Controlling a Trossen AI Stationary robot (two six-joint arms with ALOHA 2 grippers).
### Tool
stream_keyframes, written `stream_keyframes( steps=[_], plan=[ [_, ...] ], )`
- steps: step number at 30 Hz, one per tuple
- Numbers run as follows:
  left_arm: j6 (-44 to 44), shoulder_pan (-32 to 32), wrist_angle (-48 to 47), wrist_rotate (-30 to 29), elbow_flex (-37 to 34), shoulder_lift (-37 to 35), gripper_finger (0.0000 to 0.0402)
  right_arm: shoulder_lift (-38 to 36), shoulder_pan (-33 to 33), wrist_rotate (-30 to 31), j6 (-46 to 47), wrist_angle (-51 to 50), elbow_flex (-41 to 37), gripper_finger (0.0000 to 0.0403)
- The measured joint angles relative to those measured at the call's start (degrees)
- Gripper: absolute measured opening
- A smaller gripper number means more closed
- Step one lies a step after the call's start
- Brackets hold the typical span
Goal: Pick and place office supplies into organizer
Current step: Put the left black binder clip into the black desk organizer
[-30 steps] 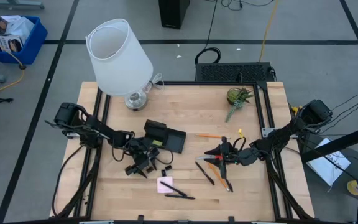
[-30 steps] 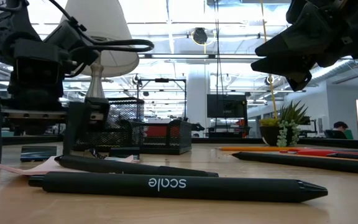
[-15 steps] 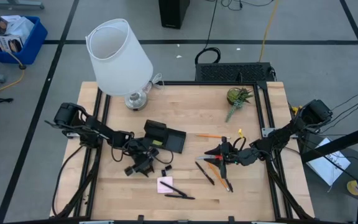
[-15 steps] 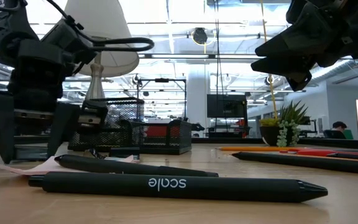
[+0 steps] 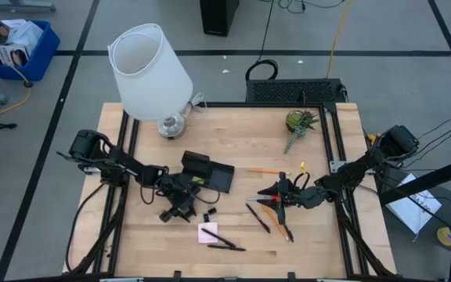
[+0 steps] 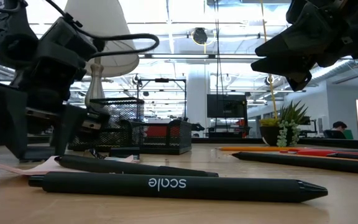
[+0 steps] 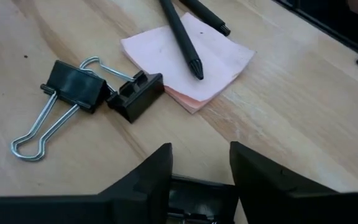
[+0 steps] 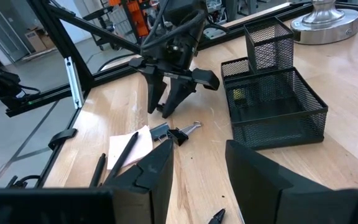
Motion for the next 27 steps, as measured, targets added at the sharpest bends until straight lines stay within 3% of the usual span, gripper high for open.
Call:
stream_keyframes(
  steps=[5,13,16,21,27],
  plan=[
    [1.8,-0.2,0.2,0.1,0.0,0.0,0.0143,0.0,0.0,0.0,0.0,0.0,0.0,0.0139],
    [3.0,-0.4,0.6,-0.5,0.0,0.0,0.0211,0.0,0.0,0.0,0.0,0.0,0.0,0.0139],
    [4.0,-0.4,0.2,-0.7,0.0,0.0,0.0200,0.0,0.0,0.0,0.0,0.0,0.0,0.0139],
    [2.9,-1.7,-0.6,-2.5,0.0,-0.1,0.0142,0.0,0.0,0.0,0.0,0.0,0.0,0.0139],
    [-2.3,-2.4,1.1,-6.1,0.0,-0.1,0.0140,0.0,0.0,0.0,0.0,0.0,0.0,0.0139]
  ],
)
